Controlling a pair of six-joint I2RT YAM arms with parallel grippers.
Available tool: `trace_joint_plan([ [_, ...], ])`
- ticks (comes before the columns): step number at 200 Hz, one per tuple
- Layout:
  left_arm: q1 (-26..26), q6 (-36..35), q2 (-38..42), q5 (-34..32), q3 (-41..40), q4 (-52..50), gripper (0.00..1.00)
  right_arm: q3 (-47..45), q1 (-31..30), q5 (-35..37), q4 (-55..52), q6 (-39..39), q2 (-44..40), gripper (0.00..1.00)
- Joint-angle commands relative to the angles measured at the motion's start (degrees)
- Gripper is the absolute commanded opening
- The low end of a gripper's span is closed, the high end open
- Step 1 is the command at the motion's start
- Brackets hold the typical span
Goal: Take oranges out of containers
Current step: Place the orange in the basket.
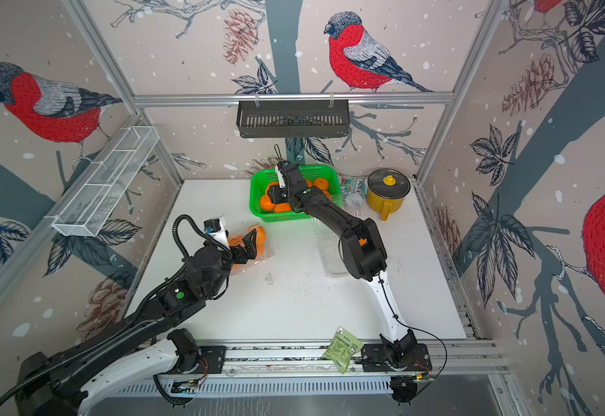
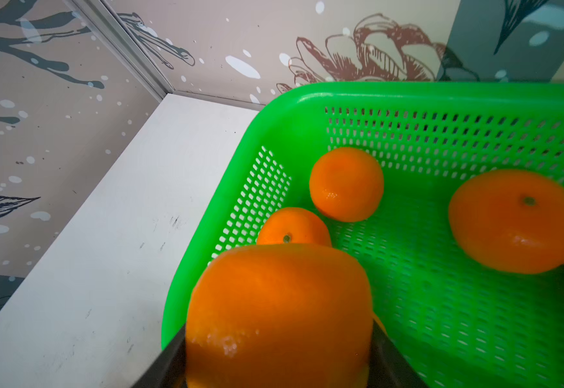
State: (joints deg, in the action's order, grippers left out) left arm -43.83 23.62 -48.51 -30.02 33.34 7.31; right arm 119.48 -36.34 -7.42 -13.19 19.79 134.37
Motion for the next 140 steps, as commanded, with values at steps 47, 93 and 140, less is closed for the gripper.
trace_joint_plan([
  [47,-0.02,0.96,1.38,-1.1,-1.66,0.2,0.98,0.49,1.57,6.43,-1.36,4.83,3.09,0.51],
  [93,-0.02,1.5,0.98,-0.62,-1.74,0.16,0.97,0.38,2.05,13.76,-4.78,5.17,3.96,0.52],
  [140,-0.02,1.88,0.87,-0.3,-2.06,0.49,0.98,0.59,2.54,20.33,-8.74,4.27,4.08,0.6],
])
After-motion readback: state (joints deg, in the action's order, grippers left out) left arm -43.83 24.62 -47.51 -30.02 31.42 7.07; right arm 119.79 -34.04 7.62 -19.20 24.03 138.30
